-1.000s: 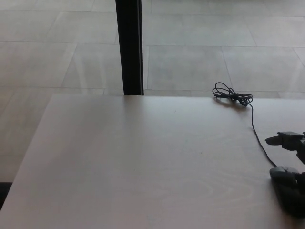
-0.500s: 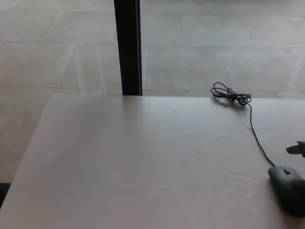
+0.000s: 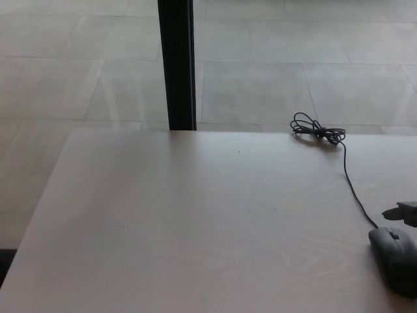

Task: The robot uses its right fingers to click on the left button of the black mouse placed on the table.

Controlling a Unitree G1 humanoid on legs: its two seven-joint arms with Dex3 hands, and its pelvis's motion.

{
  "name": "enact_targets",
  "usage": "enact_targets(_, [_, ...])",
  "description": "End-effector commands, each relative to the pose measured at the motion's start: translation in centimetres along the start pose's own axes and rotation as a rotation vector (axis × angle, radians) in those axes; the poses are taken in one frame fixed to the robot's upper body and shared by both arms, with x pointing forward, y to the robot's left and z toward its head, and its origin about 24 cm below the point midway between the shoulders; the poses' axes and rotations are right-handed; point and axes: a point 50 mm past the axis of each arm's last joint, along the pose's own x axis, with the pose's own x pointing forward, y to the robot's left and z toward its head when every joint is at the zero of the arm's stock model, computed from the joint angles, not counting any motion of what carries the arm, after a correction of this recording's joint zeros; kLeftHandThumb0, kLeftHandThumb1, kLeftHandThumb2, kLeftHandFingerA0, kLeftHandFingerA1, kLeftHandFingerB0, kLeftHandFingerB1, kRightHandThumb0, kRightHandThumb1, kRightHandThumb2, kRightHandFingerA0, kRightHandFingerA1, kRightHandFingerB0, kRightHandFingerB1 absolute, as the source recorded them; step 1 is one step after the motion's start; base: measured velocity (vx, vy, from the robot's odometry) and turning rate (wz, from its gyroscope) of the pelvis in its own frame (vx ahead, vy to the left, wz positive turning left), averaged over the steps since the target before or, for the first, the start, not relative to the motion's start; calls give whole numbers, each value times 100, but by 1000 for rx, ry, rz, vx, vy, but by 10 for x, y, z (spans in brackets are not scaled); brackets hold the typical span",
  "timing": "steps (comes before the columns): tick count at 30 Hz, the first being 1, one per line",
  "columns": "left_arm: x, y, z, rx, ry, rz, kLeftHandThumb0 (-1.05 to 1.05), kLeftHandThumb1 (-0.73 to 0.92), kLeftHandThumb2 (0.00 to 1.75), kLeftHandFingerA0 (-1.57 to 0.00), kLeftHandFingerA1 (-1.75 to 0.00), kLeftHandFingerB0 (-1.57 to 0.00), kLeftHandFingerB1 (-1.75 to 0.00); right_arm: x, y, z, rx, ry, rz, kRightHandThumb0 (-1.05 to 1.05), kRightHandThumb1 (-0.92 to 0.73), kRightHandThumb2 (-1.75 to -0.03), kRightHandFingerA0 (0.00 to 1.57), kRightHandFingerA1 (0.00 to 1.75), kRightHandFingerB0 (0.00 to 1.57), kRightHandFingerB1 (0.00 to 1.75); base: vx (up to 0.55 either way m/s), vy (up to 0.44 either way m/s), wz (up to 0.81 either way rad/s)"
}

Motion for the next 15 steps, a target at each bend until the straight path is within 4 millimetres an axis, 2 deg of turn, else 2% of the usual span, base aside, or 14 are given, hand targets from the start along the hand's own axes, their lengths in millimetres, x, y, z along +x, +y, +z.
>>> enact_targets(1, [1, 2, 9, 7, -40, 13, -87, 92, 78, -91, -61, -59, -48, -7, 4, -13, 1, 41, 5, -68, -70, -111, 47, 62, 37, 52, 0, 0, 0])
enact_targets(2, [1, 2, 8, 3, -37, 15, -87, 92, 78, -93, -61, -59, -50, -9, 4, -15, 6, 48, 6, -71, -86, -66, 50, 48, 49, 40, 0, 0, 0])
enact_targets(4, [1, 2, 8, 4, -42, 14, -85, 92, 77, -92, -61, -69, -53, -12, 6, -20, 5, 66, 23, -73, -88, -67, 46, 46, 46, 39, 0, 0, 0])
enact_targets(8, [1, 2, 9, -2, -42, 16, -85, 92, 76, -92, -61, -70, -51, -16, 8, -25, -13, 91, 51, -72, -88, -67, 46, 45, 46, 38, 0, 0, 0])
enact_targets(9, [1, 2, 8, 2, -45, 13, -86, 92, 77, -89, -60, -70, -51, -18, 10, -26, -12, 80, 26, -71, -86, -66, 52, 44, 49, 40, 0, 0, 0])
enact_targets(13, [2, 1, 10, -22, -38, 22, -86, 92, 75, -91, -59, -70, -53, -17, 13, -20, -3, 73, 30, -70, -86, -66, 49, 44, 48, 38, 0, 0, 0])
enact_targets(14, [2, 1, 10, -19, -40, 22, -83, 82, 124, -90, -67, -65, -65, -16, 15, -17, 32, 70, 24, -70, -84, -65, 48, 45, 49, 39, 0, 0, 0])
enact_targets(15, [2, 1, 11, -13, -42, 21, -81, 81, 124, -90, -68, -62, -64, -15, 15, -15, 38, 59, 19, -71, -84, -67, 49, 45, 48, 39, 0, 0, 0])
